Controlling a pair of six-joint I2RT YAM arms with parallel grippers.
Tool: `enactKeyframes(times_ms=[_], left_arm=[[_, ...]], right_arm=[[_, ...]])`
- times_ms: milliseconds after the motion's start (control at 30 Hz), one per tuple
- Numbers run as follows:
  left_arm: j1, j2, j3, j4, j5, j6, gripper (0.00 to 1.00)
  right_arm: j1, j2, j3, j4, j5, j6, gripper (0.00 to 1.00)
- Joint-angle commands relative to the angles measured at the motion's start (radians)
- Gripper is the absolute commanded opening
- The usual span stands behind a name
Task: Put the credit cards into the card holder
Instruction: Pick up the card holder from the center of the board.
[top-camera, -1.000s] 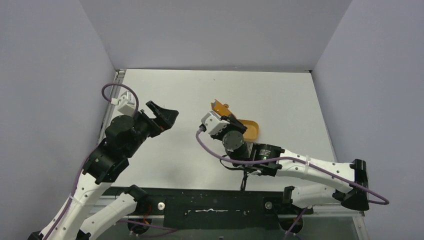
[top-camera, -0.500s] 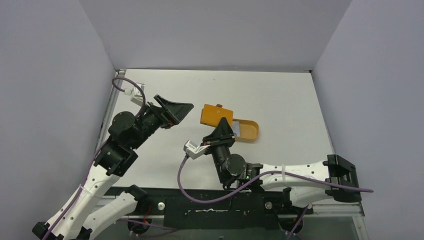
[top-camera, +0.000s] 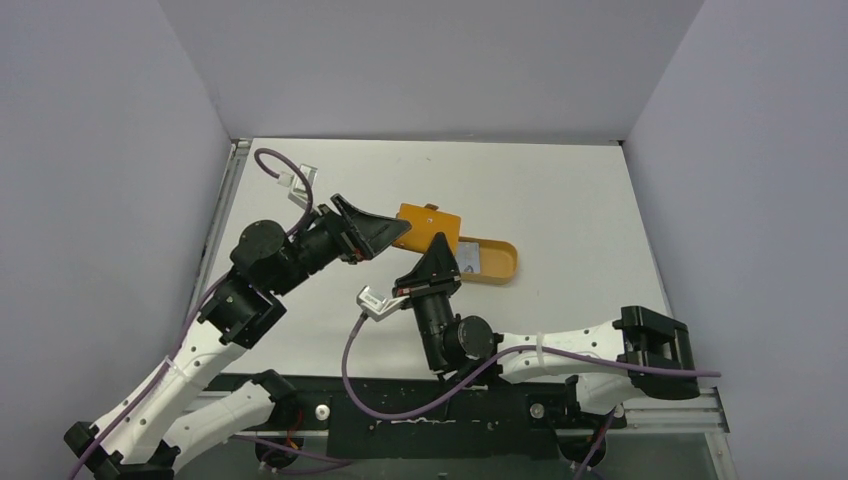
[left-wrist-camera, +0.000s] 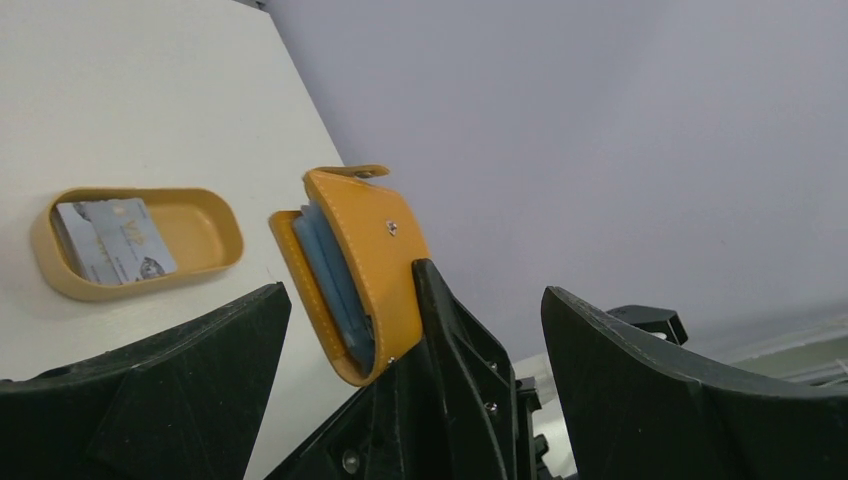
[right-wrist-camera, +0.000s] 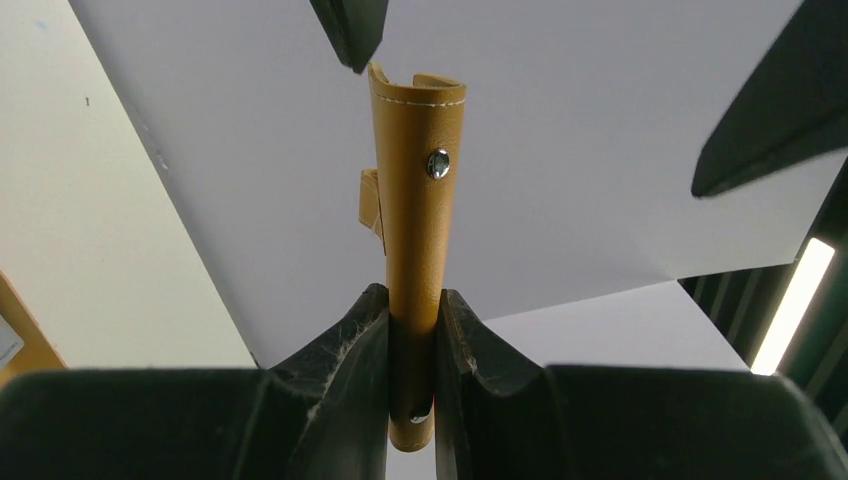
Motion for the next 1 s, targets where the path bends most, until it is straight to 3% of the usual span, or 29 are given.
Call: enactKeyframes(times_ms=[0, 233, 433, 600, 800, 967], left_arm=[[-0.065, 0.021, 0.081, 0.045, -0.001, 0.039, 0.97], [-0.084, 0.046, 0.084, -0.026, -0.062, 0.008, 0.88], [-0.084, 0.042, 0.075, -0.055, -0.111, -0.051, 0.86], [-0.084, 0.053, 0.077, -0.030, -0.097, -0.089, 0.61], [-0.085, 0.097, 0.091, 0.006, -0.027, -0.149, 0.54], [-0.084, 0.094, 0.083, 0.011, -0.033, -0.168, 0.34]], right_arm=[[0.011, 0.005, 0.049, 0.158, -0.024, -0.067, 0.00], [0.035, 0.021, 0.057, 0.215, -0.024, -0.112, 0.00], [0.040, 0.007, 0.052, 0.225, -0.020, -0.121, 0.00], [0.041, 0.002, 0.052, 0.233, -0.020, -0.127, 0.00], [0.041, 0.002, 0.055, 0.243, -0.021, -0.132, 0.00], [0.042, -0.001, 0.052, 0.246, -0.020, -0.136, 0.00]])
